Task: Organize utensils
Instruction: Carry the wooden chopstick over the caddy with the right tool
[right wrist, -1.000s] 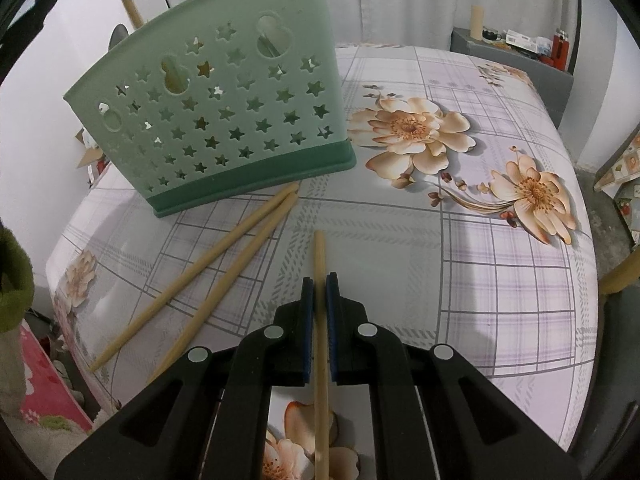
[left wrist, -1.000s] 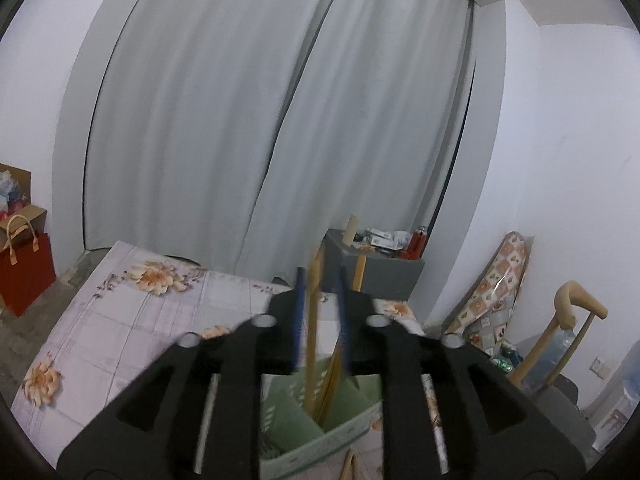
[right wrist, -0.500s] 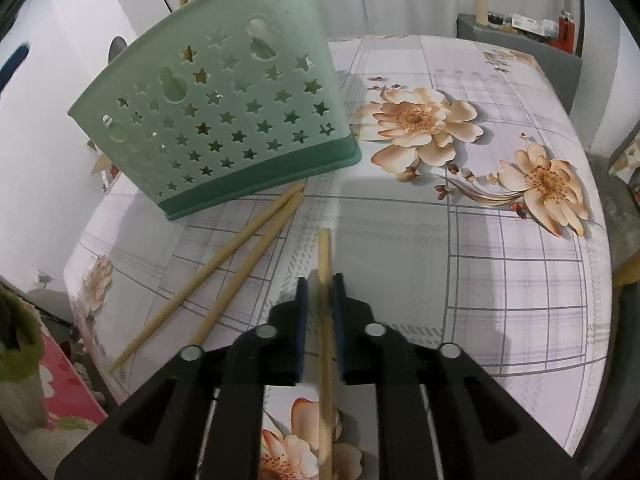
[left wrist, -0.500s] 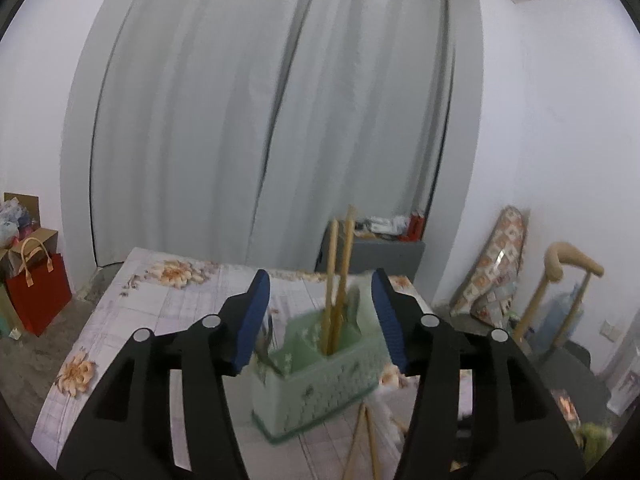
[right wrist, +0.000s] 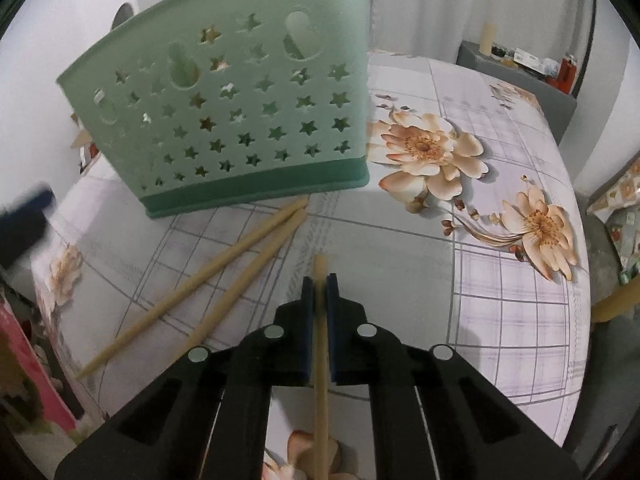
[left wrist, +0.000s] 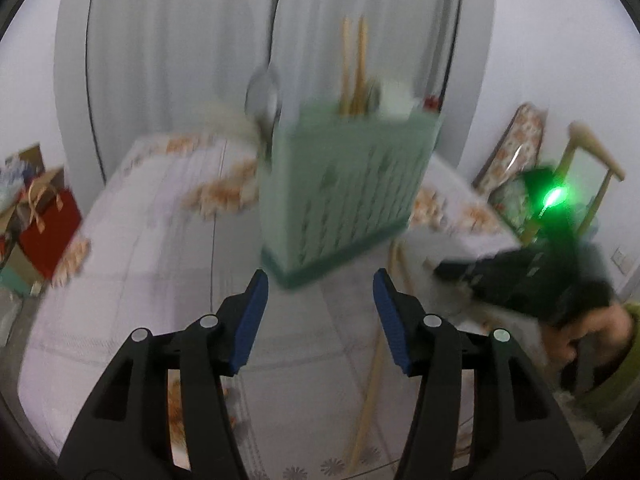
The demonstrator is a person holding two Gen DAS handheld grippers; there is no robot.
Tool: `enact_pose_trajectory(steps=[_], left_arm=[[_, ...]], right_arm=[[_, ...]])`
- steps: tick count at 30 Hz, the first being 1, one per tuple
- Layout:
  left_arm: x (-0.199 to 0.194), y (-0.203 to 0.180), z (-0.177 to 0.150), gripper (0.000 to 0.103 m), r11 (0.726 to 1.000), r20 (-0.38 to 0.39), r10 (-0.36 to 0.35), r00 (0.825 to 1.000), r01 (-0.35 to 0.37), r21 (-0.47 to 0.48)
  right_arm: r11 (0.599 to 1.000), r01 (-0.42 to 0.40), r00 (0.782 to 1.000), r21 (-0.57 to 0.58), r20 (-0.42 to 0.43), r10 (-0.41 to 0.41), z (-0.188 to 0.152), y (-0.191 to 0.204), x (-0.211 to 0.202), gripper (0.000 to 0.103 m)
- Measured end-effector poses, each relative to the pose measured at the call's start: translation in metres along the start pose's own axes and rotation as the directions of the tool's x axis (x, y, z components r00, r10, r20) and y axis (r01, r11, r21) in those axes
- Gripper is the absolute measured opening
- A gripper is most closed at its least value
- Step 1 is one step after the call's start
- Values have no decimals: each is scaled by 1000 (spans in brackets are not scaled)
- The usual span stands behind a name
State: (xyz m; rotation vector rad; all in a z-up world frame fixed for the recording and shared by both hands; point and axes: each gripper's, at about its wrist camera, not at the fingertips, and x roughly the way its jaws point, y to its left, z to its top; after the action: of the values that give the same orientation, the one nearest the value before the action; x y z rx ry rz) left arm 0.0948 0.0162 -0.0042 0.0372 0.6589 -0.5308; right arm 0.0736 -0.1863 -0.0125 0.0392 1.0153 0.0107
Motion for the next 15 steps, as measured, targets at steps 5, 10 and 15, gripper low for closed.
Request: enact_pose_trajectory(steps=[5,10,15], left_arm=[[24,8,-18,52,999,-86,-9,996,4,-49],[32,9,-23,52,999,-111,-6,994,1,-40],[40,8,-23,52,999,-142,-9,990,2,-46]], right_arm=[[998,-28,998,51,55,26,4,-13,-19,6],[988,-96,982,117,176,75,12,-33,-63,6],[979,-134,952,156,294,84,18,-50,-107,6]])
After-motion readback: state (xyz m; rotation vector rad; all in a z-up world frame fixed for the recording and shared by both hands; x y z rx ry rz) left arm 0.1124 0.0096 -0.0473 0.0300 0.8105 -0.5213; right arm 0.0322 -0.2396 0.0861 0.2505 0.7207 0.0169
